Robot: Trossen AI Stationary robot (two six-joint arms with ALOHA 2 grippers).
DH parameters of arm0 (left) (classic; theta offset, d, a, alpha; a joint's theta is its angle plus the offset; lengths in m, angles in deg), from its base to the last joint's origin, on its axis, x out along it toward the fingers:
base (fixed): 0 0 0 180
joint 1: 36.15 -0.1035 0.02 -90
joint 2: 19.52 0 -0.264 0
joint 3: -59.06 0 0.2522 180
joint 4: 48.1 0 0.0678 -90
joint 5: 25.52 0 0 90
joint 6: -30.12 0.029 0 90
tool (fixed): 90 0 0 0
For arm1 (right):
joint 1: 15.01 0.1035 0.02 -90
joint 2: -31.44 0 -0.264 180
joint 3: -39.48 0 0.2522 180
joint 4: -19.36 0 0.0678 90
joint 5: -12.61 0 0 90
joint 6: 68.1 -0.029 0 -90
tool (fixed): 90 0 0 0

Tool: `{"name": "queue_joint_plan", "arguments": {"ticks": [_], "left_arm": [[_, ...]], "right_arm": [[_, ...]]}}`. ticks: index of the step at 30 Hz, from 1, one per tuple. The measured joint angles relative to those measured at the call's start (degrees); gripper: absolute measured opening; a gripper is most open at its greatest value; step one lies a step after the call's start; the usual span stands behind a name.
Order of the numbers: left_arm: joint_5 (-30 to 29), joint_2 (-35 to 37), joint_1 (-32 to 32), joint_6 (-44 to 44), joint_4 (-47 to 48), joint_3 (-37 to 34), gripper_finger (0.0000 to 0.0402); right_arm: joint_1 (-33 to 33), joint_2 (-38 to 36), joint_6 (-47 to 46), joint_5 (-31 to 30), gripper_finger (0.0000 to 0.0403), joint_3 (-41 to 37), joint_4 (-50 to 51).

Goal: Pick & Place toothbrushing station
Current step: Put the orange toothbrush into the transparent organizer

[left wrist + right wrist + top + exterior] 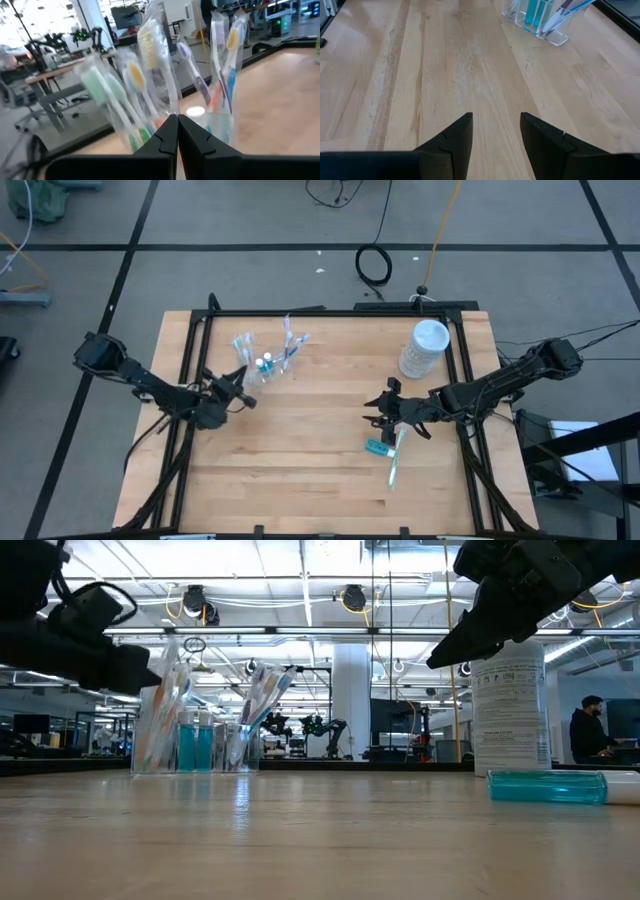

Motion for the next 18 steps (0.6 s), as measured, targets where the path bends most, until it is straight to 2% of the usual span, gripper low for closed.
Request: {"name": "queue_joint_plan", "arguments": {"ticks": [4, 9, 12, 18], "left_arm": [[3.66, 0.02, -0.15, -11.70, 9.24, 0.02, 0.0003], [8.03, 0.04, -1.32, -22.21, 17.23, 0.09, 0.0015], [8.34, 0.04, -1.77, -23.58, 16.32, 0.09, 0.0015], [8.77, 0.04, -2.75, -20.47, 14.88, 0.09, 0.0018]], "right_arm": [[0.00, 0.00, 0.00, 0.00, 0.0155, 0.00, 0.00], [0.00, 0.00, -0.02, 0.00, 0.0155, 0.00, 0.00], [0.00, 0.00, -0.02, 0.00, 0.0155, 0.00, 0.00], [0.00, 0.00, -0.02, 0.00, 0.0155, 0.00, 0.00]]}}
